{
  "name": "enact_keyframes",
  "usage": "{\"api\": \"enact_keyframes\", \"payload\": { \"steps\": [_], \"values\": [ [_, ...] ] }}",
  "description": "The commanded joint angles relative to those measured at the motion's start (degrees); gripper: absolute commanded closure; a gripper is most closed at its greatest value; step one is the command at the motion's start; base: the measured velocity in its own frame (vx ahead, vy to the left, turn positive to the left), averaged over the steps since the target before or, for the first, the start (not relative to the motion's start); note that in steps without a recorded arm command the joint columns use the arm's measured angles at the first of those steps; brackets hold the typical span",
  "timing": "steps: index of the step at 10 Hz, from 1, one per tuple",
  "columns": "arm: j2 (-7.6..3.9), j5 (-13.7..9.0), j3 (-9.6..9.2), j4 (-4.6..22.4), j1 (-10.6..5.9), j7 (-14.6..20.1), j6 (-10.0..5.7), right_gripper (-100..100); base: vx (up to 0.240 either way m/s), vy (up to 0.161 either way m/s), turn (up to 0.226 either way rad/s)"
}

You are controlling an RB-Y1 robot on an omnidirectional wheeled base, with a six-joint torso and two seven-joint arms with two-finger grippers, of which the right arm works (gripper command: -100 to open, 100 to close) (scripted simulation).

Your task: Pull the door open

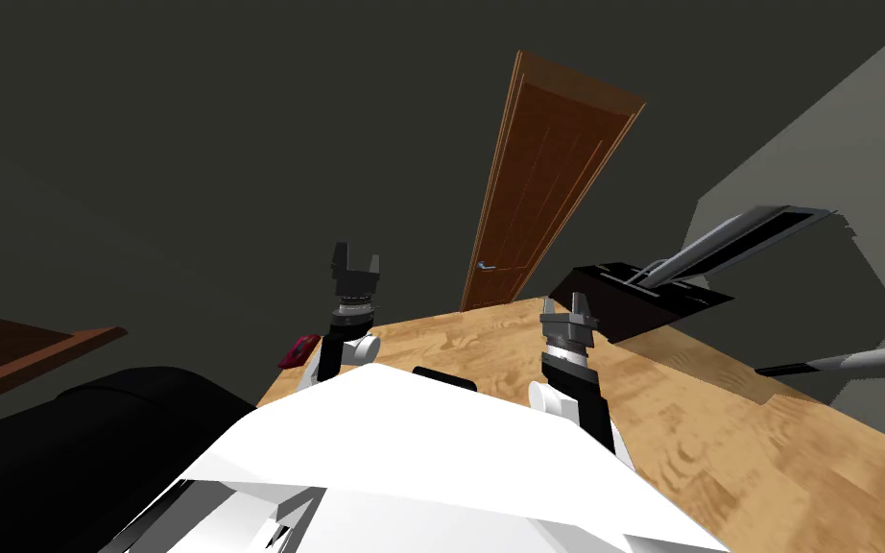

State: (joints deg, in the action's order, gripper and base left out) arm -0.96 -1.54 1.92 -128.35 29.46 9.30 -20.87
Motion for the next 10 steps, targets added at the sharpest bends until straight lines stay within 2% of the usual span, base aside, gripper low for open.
{"api": "enact_keyframes", "payload": {
  "steps": [1,10],
  "values": [
    [-0.64,-0.13,-0.07,2.18,-0.53,0.18,-0.83,-100,0.056,-0.096,0.113],
    [-3.36,-0.74,-0.38,12.52,-3.05,1.01,-4.75,-100,0.083,-0.021,0.072]
  ]
}}
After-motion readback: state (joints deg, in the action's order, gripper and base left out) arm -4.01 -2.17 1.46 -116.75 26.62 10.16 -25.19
